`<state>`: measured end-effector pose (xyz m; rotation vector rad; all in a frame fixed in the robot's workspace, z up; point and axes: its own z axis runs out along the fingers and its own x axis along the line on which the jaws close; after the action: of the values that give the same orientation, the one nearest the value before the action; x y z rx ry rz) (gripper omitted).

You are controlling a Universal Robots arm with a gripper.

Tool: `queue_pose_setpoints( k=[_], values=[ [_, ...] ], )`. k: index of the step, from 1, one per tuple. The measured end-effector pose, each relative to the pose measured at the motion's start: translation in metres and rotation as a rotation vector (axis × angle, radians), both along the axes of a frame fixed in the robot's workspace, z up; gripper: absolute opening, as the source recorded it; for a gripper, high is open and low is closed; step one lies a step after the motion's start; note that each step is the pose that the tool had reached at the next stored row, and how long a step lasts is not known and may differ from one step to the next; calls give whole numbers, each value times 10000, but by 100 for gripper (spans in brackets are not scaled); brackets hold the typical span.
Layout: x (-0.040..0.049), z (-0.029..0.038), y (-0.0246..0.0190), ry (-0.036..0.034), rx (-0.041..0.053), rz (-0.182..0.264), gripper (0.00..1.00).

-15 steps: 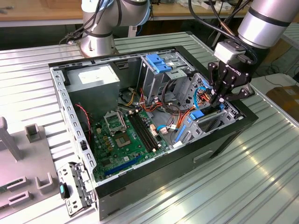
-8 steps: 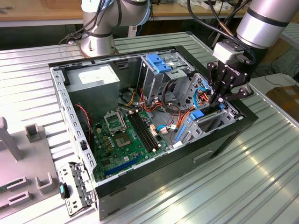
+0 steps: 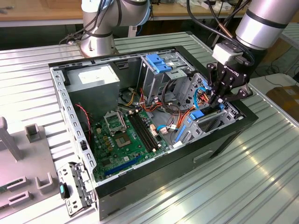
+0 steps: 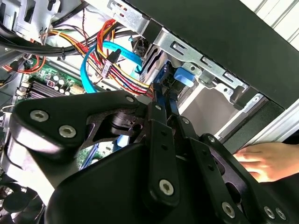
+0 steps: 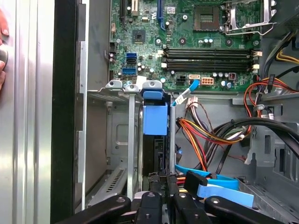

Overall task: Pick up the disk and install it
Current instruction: 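Insert the first disk wire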

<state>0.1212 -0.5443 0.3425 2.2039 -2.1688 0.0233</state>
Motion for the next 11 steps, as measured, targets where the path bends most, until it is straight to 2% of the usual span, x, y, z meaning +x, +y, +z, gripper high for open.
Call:
queue_pose_setpoints(
  k=[2,8,9,11],
  values=[
    [0,-48,-1,14,-10,-1,16],
    [0,-60,-1,15,11,0,17],
    [0,-28,-1,15,5,0,24],
    [0,17,-1,15,-3,0,24]
  ],
)
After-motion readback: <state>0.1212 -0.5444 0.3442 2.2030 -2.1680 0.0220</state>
